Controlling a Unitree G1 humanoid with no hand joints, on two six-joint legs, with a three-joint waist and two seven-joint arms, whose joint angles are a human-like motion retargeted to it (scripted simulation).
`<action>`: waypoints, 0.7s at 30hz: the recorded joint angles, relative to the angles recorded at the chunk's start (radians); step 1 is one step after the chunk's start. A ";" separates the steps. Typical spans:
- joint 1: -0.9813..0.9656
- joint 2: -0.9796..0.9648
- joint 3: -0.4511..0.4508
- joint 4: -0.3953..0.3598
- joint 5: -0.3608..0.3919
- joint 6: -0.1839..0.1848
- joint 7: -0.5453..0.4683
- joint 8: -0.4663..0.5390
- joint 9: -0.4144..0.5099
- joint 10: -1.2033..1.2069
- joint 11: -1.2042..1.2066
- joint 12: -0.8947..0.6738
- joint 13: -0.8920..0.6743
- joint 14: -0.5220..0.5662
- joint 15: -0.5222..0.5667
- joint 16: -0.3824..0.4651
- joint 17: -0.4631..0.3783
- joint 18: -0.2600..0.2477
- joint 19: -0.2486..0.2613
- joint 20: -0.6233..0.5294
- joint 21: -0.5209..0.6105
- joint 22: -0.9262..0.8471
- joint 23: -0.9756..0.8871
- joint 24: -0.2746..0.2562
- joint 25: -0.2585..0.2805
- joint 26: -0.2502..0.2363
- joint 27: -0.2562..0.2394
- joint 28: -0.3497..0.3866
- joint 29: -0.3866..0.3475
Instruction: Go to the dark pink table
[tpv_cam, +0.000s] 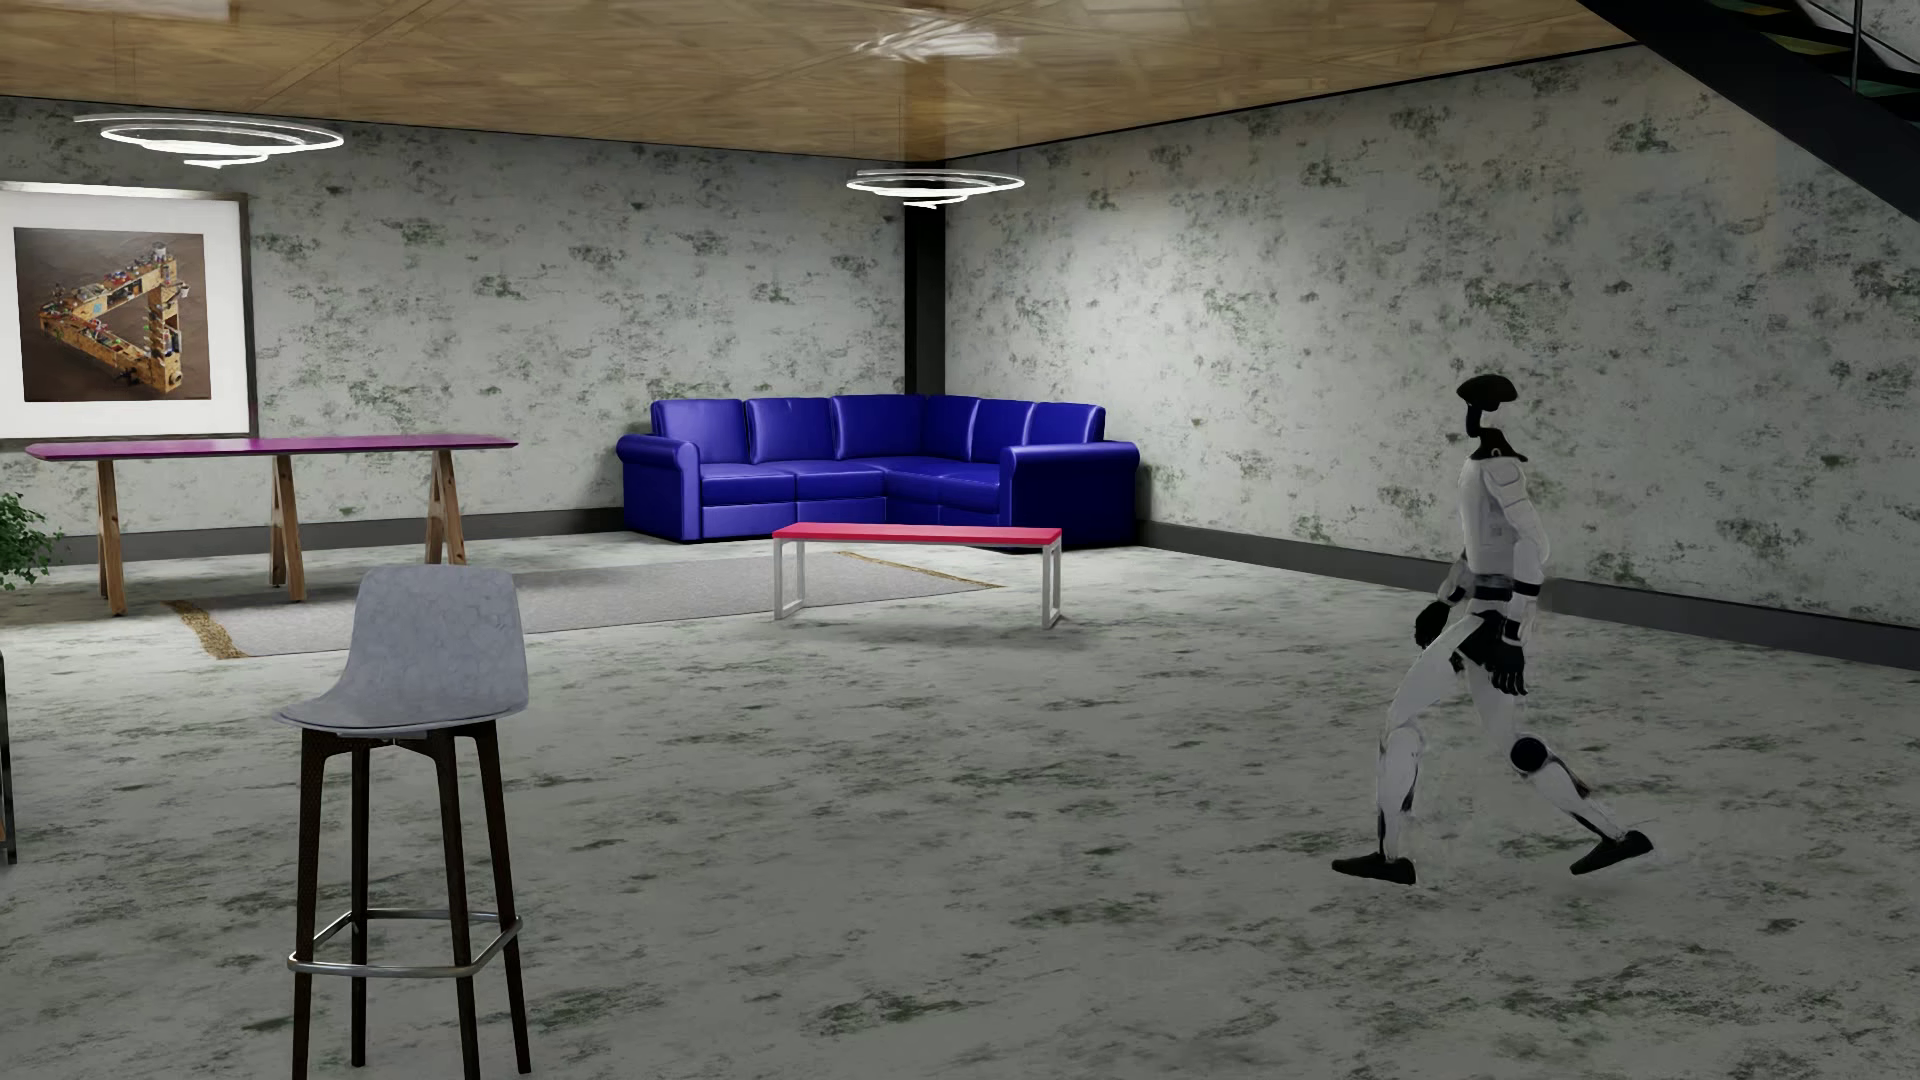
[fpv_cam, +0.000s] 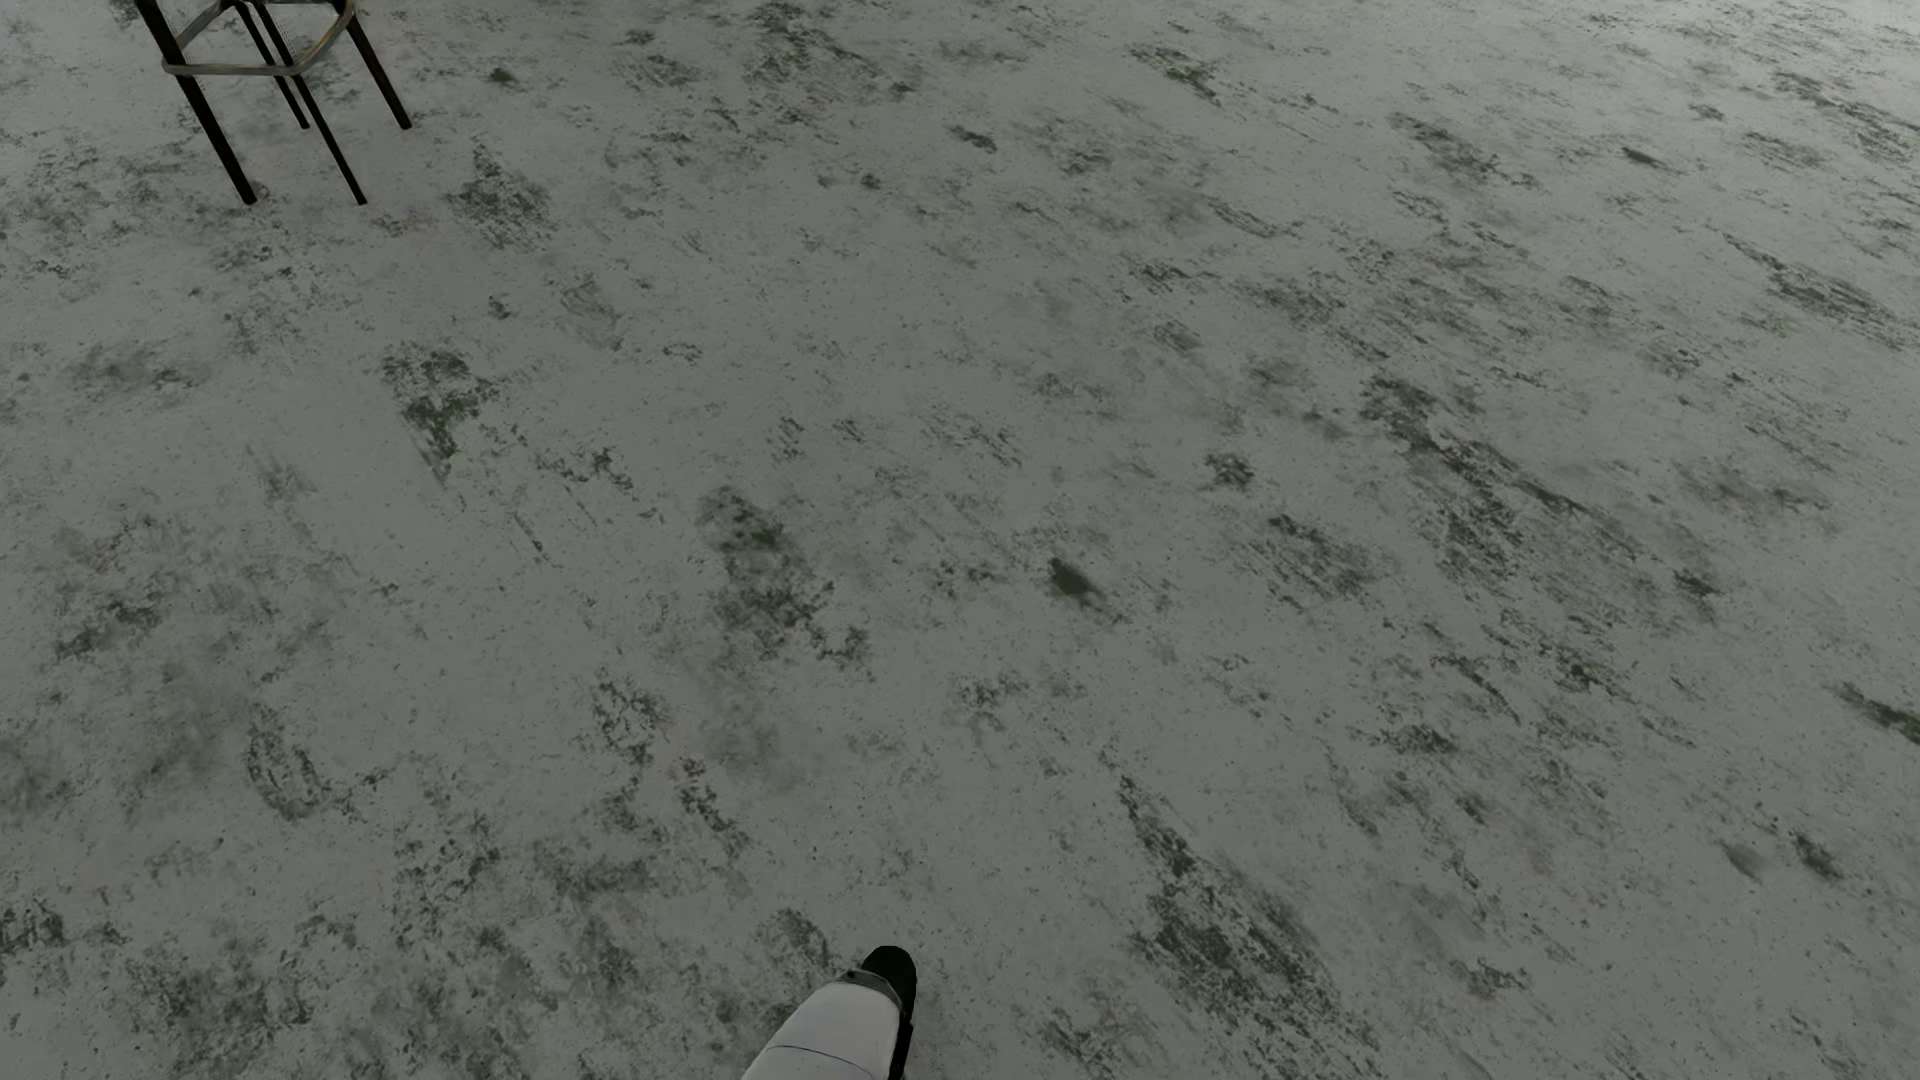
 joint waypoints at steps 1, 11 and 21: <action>-0.042 -0.015 0.022 0.000 -0.021 -0.010 0.000 0.000 -0.011 0.087 0.062 -0.005 0.010 0.198 0.084 -0.007 0.007 0.000 0.000 0.002 -0.025 0.008 0.014 0.000 0.000 0.000 0.000 0.000 0.000; 0.729 -0.732 -0.429 -0.085 -0.073 0.055 0.000 0.000 -0.013 -0.074 0.330 -0.142 0.157 -0.279 0.175 0.036 0.014 0.000 0.000 0.076 0.008 -0.138 0.141 0.000 0.000 0.000 0.000 0.000 0.000; 0.646 -0.667 -0.436 0.084 0.083 0.112 0.000 0.000 -0.034 0.809 0.294 -0.124 0.181 0.158 0.136 -0.024 0.045 0.000 0.000 0.114 -0.004 -0.016 0.248 0.000 0.000 0.000 0.000 0.000 0.000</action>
